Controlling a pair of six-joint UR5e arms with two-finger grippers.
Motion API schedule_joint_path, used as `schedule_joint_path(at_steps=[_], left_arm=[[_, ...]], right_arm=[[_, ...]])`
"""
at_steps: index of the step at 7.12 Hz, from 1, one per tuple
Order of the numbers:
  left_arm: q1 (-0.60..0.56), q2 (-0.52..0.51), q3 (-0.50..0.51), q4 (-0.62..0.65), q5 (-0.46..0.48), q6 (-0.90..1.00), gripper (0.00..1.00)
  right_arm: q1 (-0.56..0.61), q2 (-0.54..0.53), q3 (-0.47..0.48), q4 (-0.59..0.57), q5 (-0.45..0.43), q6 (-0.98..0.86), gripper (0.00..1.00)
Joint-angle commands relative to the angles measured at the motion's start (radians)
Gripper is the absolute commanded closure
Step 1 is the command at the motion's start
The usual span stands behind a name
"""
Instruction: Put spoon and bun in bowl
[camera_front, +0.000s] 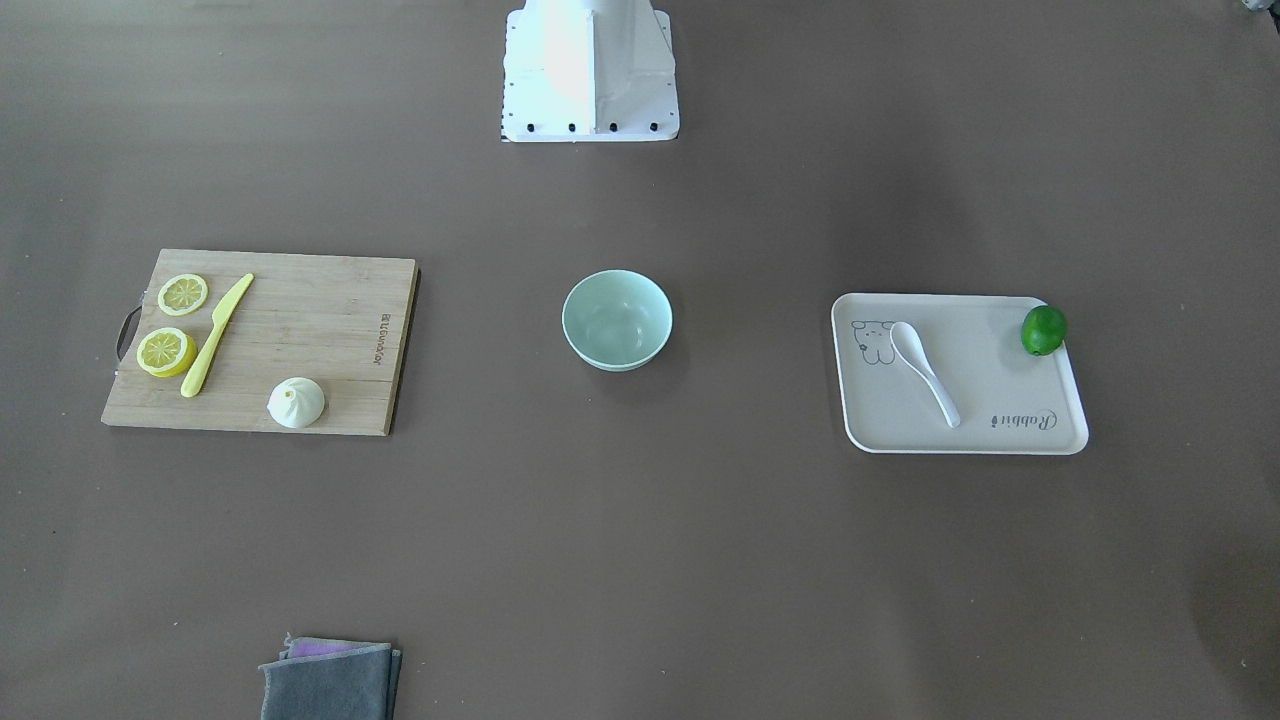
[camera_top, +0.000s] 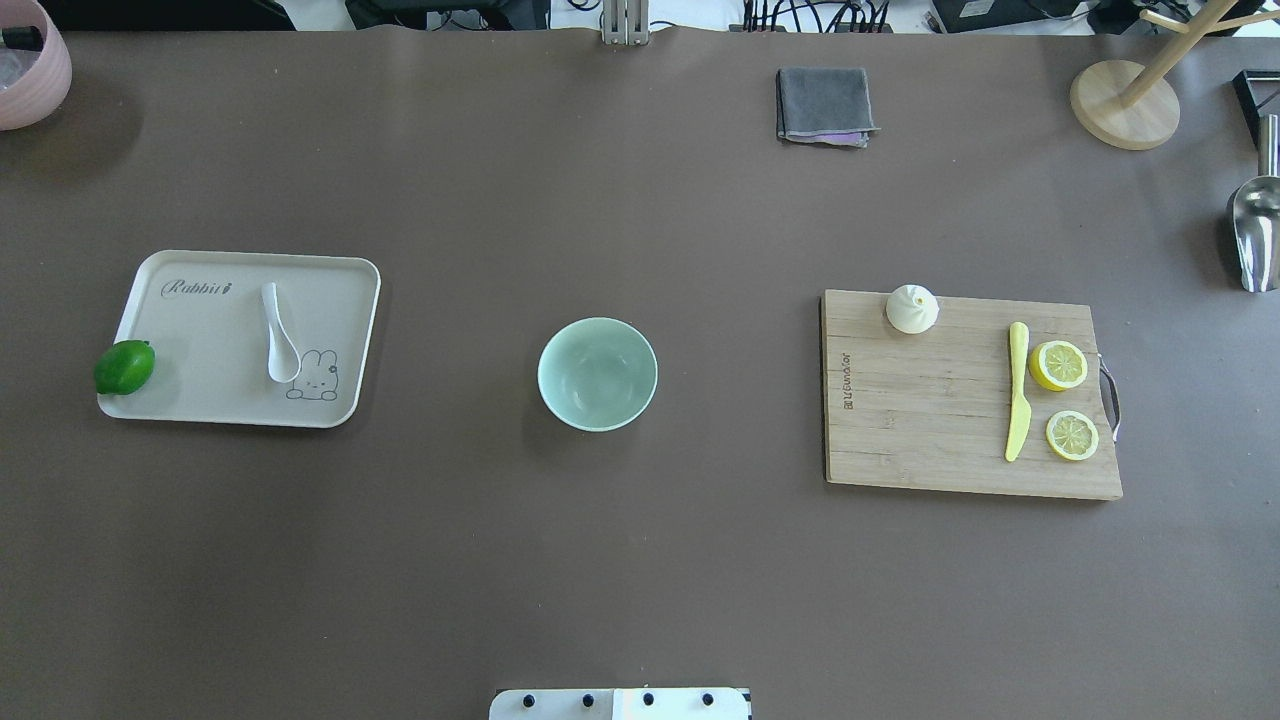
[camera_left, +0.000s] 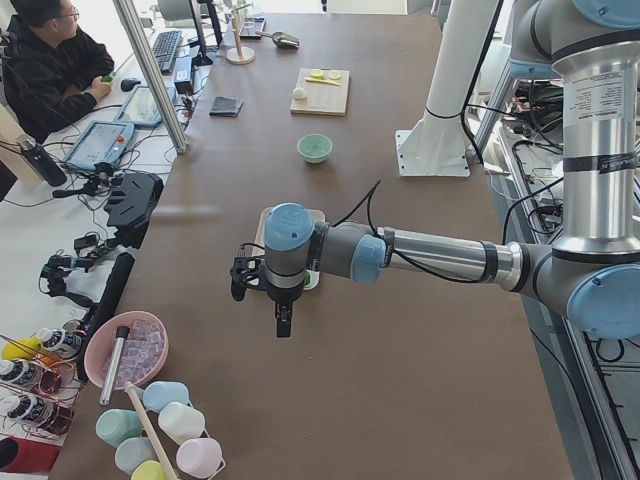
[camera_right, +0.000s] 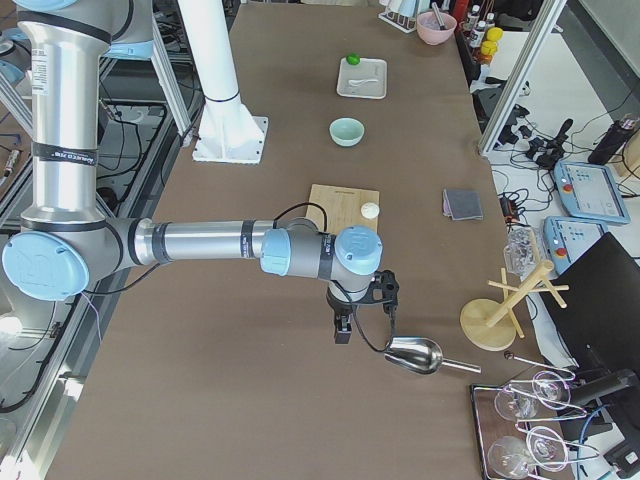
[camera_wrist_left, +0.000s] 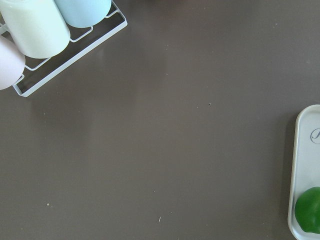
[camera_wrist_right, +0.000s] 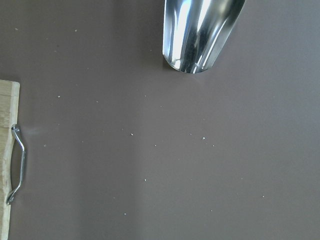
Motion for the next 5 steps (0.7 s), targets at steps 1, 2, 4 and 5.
schedule_joint_path(at_steps=[1,2,4,5], left_arm=[[0.030,-0.031,-0.005,0.002,0.000,-0.006,0.02],[0.049,-0.057,-0.007,0.003,0.000,-0.015,0.02],[0.099,-0.074,-0.011,-0.041,0.000,-0.015,0.02],[0.105,-0.076,-0.013,-0.099,-0.009,-0.058,0.02]], right_arm=[[0.000,0.006,0.005,0.001,-0.001,0.000,0.00],[-0.001,0.012,0.014,0.001,0.002,0.000,0.00],[-0.001,0.020,0.017,0.001,0.001,0.003,0.00],[-0.001,0.027,0.017,0.001,0.002,0.002,0.00]])
